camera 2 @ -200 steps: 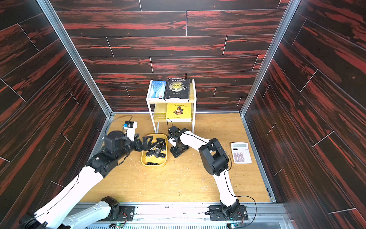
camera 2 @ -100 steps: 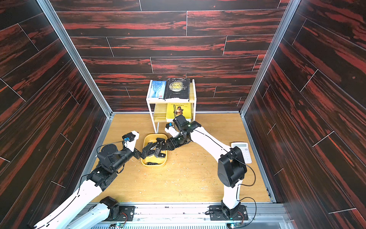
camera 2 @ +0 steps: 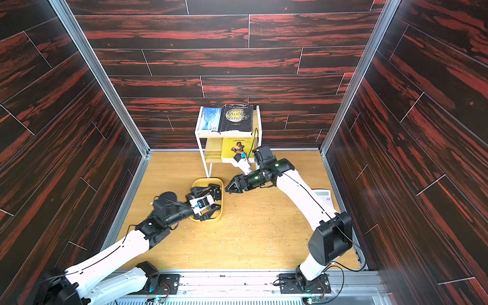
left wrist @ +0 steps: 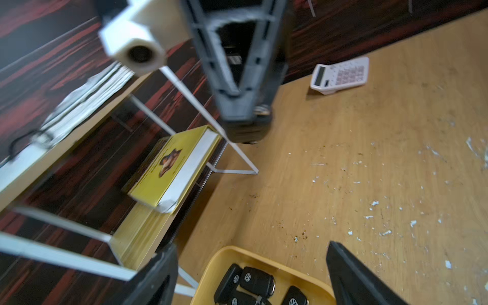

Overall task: Place the car key into the storage box
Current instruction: Pick up the car key from the center of the board.

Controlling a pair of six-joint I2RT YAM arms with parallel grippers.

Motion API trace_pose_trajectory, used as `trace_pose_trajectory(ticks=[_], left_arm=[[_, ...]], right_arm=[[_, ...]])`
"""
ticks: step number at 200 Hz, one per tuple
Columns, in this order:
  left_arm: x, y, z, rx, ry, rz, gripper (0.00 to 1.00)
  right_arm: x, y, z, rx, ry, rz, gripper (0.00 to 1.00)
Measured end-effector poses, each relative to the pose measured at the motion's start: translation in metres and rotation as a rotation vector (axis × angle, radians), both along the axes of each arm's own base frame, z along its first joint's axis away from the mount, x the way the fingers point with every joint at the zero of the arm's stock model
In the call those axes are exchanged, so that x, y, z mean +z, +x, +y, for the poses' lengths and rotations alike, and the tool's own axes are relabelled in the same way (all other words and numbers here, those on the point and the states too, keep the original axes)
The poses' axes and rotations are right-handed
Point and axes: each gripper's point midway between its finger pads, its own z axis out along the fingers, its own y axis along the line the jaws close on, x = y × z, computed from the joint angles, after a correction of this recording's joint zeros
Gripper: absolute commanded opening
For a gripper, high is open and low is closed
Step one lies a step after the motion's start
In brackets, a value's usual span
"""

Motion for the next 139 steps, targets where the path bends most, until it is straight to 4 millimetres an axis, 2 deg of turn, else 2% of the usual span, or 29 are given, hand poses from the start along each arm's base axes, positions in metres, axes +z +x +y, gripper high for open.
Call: trace_pose_trajectory(ticks=[24, 61, 87, 122, 139], left_arm=[[-0.011, -0.005, -0.024, -0.064, 0.088, -0.058, 0.92], [0.004, 0.010, -0.053, -0.080, 0.121, -0.179, 0.92], [0.010, 0.022, -0.064, -0.068, 0.122, -0.244, 0.91], [0.013, 0.029, -0.077, -0.057, 0.126, -0.301, 0.91], [0.023, 0.029, -0.084, -0.059, 0.100, -0.325, 0.91]], right_arm=[[0.005, -0.008, -0.002, 0.017, 0.029, 0.014, 0.55], [0.008, -0.016, -0.005, 0.029, 0.049, 0.029, 0.55], [0.015, -0.021, -0.013, 0.017, 0.063, 0.019, 0.55], [0.035, -0.026, -0.030, -0.014, 0.116, -0.010, 0.55], [0.044, -0.028, -0.036, -0.024, 0.143, -0.018, 0.55]])
